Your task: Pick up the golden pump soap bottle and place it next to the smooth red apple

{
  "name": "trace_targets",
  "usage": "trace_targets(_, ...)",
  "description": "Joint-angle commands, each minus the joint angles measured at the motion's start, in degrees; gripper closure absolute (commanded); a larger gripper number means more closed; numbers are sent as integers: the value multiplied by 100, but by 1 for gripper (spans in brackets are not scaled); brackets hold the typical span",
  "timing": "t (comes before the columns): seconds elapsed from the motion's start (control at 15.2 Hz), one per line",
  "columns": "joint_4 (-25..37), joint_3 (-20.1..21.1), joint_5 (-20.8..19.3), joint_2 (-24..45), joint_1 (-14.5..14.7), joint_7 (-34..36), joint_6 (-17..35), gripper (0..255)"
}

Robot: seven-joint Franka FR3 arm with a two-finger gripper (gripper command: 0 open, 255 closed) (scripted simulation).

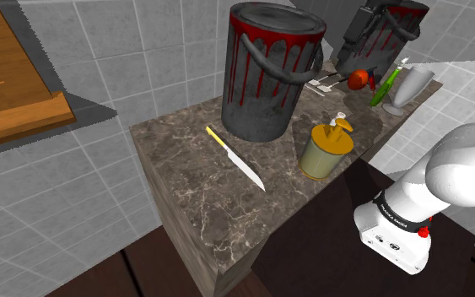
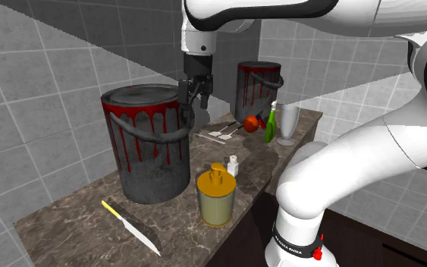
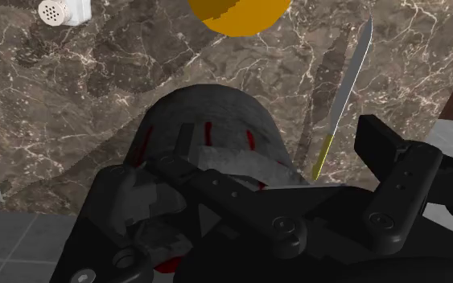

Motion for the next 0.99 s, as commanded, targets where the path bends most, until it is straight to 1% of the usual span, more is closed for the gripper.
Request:
trace_targets(0.0, 0, 0, 0, 0, 0, 0, 0, 0)
trace_targets(0.4, -1591, 48, -18, -1046, 51, -78, 646, 0)
trace_targets(0.79, -3085, 102, -27, -2140, 128, -137, 1146, 0)
trace_targets(0.86, -3286, 111, -28, -2302, 141, -143, 1198, 0)
trace_targets(0.92, -3359, 118, -21, -2292, 146, -143, 1282, 0)
